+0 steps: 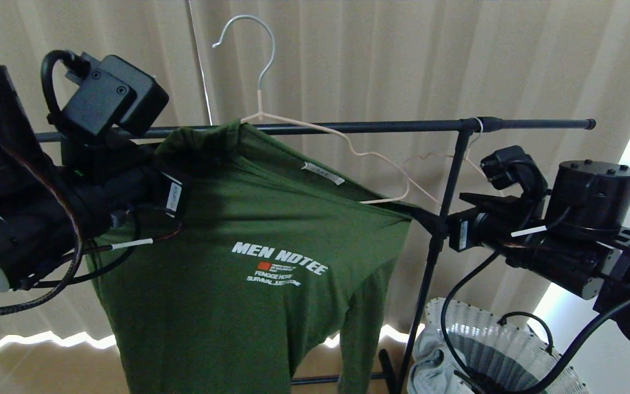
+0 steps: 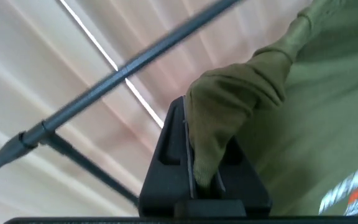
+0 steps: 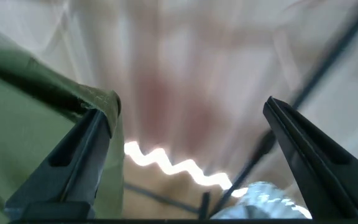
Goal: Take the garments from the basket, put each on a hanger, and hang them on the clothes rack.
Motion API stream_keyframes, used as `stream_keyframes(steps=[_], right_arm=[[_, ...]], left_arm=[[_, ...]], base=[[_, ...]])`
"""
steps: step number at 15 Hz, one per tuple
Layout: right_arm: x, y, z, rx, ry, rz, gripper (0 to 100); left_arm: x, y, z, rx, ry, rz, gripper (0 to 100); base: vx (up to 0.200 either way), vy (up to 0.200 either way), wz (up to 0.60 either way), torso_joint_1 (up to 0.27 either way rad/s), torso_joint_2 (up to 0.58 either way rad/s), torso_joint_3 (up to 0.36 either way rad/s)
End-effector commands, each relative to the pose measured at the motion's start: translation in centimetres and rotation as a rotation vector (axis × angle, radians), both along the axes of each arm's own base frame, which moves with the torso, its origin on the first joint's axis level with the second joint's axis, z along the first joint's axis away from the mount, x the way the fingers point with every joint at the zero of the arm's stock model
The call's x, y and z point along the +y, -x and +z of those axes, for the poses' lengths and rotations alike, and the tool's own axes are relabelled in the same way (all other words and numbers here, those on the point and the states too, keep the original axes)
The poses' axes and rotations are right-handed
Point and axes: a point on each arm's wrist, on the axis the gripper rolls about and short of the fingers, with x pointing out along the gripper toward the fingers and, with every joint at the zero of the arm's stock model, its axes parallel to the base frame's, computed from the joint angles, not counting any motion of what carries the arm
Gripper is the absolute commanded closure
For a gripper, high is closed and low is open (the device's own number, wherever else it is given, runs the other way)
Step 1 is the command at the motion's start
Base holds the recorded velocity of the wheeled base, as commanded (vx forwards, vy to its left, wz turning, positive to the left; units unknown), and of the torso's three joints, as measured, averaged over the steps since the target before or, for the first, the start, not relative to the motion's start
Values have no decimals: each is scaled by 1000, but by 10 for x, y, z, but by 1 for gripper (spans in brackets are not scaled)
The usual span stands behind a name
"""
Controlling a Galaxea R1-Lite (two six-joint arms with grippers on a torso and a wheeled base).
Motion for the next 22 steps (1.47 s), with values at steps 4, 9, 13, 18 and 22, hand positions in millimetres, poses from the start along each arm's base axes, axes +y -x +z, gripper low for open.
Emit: stream_keyframes(steps=[4,9,13,18,22], right_arm=[[-5,5,18,-67,-26,-7,0],[28,24,33,-108,-56,133,0],[49,53,32,-98,-63,250,0],[51,56,30,-78,-35,271,0],[54,53,41,-134,64,328,0]], left_arm=[[8,2,-24,60,-110,24,100],[7,-1,-38,100,-148,25,100],[7,-6,-39,102,-135,52,100],[-3,-22,-37,59,-19,104,100],[-7,-29,-39,37,16,107,100]], base=[[0,0,0,0,0,0],[0,0,0,0,0,0],[0,0,0,0,0,0],[0,0,0,0,0,0],[0,0,0,0,0,0]])
